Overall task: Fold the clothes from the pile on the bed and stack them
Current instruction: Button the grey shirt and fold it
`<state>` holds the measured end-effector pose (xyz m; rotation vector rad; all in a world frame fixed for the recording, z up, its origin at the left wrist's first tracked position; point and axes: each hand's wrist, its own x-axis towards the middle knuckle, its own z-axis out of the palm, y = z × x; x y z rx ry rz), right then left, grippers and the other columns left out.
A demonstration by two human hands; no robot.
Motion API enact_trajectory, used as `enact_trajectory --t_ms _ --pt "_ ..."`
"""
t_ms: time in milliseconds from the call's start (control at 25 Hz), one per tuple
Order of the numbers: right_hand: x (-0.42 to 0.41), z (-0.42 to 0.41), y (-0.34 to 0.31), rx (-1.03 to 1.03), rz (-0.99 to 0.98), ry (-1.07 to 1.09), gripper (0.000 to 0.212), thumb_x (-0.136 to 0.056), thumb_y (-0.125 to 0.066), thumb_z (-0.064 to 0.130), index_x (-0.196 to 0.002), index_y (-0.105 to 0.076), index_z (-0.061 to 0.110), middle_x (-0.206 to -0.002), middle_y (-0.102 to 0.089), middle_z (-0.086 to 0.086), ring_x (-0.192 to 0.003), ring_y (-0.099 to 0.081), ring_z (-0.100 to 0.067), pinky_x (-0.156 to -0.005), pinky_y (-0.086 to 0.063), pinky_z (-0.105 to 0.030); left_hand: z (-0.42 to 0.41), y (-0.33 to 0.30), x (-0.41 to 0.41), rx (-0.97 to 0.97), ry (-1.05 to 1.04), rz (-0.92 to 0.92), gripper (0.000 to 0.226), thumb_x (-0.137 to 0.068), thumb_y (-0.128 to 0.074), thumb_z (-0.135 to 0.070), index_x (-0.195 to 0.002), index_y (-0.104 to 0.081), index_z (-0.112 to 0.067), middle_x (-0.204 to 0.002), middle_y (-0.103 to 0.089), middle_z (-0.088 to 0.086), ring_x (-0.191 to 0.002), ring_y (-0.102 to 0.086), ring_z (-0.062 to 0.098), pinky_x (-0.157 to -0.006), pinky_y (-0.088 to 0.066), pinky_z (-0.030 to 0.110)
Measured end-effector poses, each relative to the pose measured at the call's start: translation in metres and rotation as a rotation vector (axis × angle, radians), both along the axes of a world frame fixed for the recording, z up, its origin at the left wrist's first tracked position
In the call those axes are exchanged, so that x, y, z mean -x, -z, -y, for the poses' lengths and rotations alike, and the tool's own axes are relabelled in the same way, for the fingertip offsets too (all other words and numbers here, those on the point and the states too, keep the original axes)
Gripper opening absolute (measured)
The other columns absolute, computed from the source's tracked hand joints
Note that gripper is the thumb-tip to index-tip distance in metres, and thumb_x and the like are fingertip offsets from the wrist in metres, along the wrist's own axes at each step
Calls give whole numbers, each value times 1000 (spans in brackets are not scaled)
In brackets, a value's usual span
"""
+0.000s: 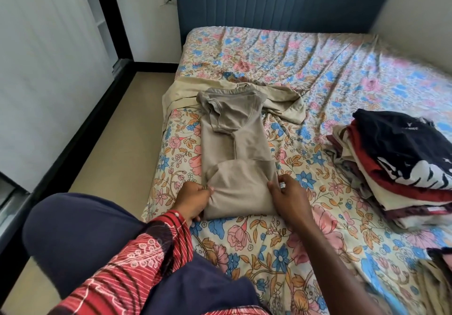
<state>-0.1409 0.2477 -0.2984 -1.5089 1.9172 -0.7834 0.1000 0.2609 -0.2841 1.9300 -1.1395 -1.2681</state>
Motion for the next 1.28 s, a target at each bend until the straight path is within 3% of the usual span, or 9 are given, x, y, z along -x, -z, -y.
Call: enact_trajectory --t_ms 160,280,360,520,640,760,960,1040,1280 --pt "12 -12 -5 221 165 104 23 -95 -72 27 -116 -63 22 -90 -72 7 -82 -71 -13 -66 -61 -32 -13 -1 -10 432 48 478 15 -92 -73 -19 -84 -61 -17 -74 -65 -4 -58 -59 11 -52 -49 25" --pt "42 -23 -2 309 86 -270 29 -87 -81 22 -114 -71 28 -124 -69 16 -120 -63 -4 -97 -56 -31 -24 -4 -14 762 360 512 37 -82 -81 -30 -115 -67 -22 -116 -66 -7 -100 -60 10 -92 -57 40" --pt "51 -22 -2 173 -113 -624 51 -86 -81 30 -132 -63 40 -156 -43 25 -150 -30 2 -122 -27 -37 -26 -3 -13 498 681 584 79 -79 -78 -52 -149 -41 -40 -162 -27 -14 -145 -28 9 -122 -25 50" --pt "49 -3 7 74 -519 -831 67 -99 -53 50 -156 -16 53 -166 -2 30 -152 19 6 -126 4 -41 -19 12 -17 219 970 826 108 -84 -60 -71 -155 18 -48 -159 31 -17 -151 22 8 -126 -5 51" --pt "44 2 8 85 -595 -844 55 -106 -37 47 -156 -15 51 -167 -3 25 -151 25 2 -126 13 -47 -17 12 -16 315 906 874 75 -102 -47 -54 -156 5 -52 -165 16 -16 -154 -15 10 -122 -21 46" --pt "43 7 -7 82 -627 -869 52 -107 -30 40 -158 -19 46 -164 -5 23 -152 21 1 -123 22 -43 -6 -7 -22 281 802 663 51 -107 -45 -34 -151 -29 -56 -142 -57 -1 -94 -64 12 -92 -51 31" --pt "40 7 -68 -193 -290 -909 30 -109 -44 37 -123 -67 25 -129 -68 2 -105 -64 -5 -102 -51 -39 10 -62 -36 -78 974 329 24 -107 -48 -34 -128 -60 -33 -98 -59 1 -72 -49 7 -62 -44 18" --pt "41 -1 -97 -382 -194 -1020 23 -108 -49 37 -99 -69 30 -89 -69 14 -75 -58 2 -72 -48 -23 5 -80 -37 -225 1069 183 28 -107 -49 -35 -126 -62 -19 -99 -58 -4 -80 -53 3 -72 -50 16" --pt "34 23 -141 -359 20 -1110 30 -108 -54 32 -112 -73 9 -107 -77 -2 -99 -73 -17 -89 -57 -37 25 -108 -61 -351 1048 -183 39 -100 -57 -36 -124 -66 -6 -103 -74 0 -91 -70 11 -89 -59 32"
